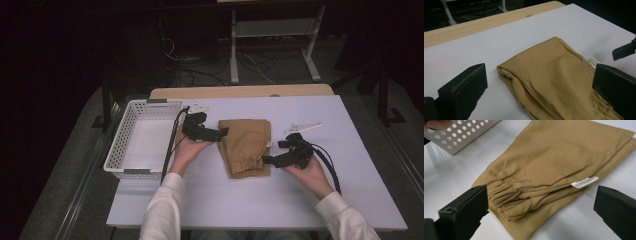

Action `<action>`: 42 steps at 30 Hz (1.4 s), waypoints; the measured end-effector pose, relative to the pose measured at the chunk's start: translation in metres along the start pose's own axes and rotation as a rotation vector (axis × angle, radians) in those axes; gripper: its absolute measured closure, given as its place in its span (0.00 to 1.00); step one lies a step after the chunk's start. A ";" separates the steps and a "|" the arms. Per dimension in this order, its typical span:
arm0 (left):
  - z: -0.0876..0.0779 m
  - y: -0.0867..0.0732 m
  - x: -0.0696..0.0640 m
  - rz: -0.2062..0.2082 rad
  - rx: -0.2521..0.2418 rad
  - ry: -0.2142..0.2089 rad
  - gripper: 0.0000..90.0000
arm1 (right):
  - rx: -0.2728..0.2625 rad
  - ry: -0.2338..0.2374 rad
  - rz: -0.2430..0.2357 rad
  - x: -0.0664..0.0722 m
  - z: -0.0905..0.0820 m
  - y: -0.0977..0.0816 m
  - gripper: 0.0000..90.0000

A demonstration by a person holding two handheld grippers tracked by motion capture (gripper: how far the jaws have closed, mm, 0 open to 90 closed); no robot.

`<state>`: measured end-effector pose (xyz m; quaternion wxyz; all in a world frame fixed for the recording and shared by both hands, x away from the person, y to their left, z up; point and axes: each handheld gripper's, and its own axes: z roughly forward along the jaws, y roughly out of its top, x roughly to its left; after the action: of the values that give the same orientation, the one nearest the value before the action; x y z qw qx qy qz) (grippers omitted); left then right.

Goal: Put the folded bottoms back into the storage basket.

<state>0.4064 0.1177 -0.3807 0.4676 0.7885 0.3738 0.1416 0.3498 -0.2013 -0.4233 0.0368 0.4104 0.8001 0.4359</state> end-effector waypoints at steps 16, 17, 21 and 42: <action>0.030 -0.004 0.003 -0.046 0.045 0.010 0.00 | 0.034 -0.020 0.044 -0.002 0.014 -0.008 0.00; 0.032 -0.005 0.004 -0.052 0.048 0.009 0.00 | 0.037 -0.019 0.045 -0.002 0.015 -0.008 0.00; 0.037 -0.008 0.006 -0.061 0.065 0.015 0.00 | 0.047 -0.015 0.057 -0.002 0.018 -0.009 0.00; 0.059 -0.024 0.032 -0.172 0.097 0.022 0.01 | 0.112 0.026 0.164 -0.005 0.023 -0.012 0.12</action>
<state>0.4511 0.1107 -0.4363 0.4350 0.7736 0.4517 0.0913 0.3551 -0.1932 -0.4475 -0.0322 0.4702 0.7875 0.3972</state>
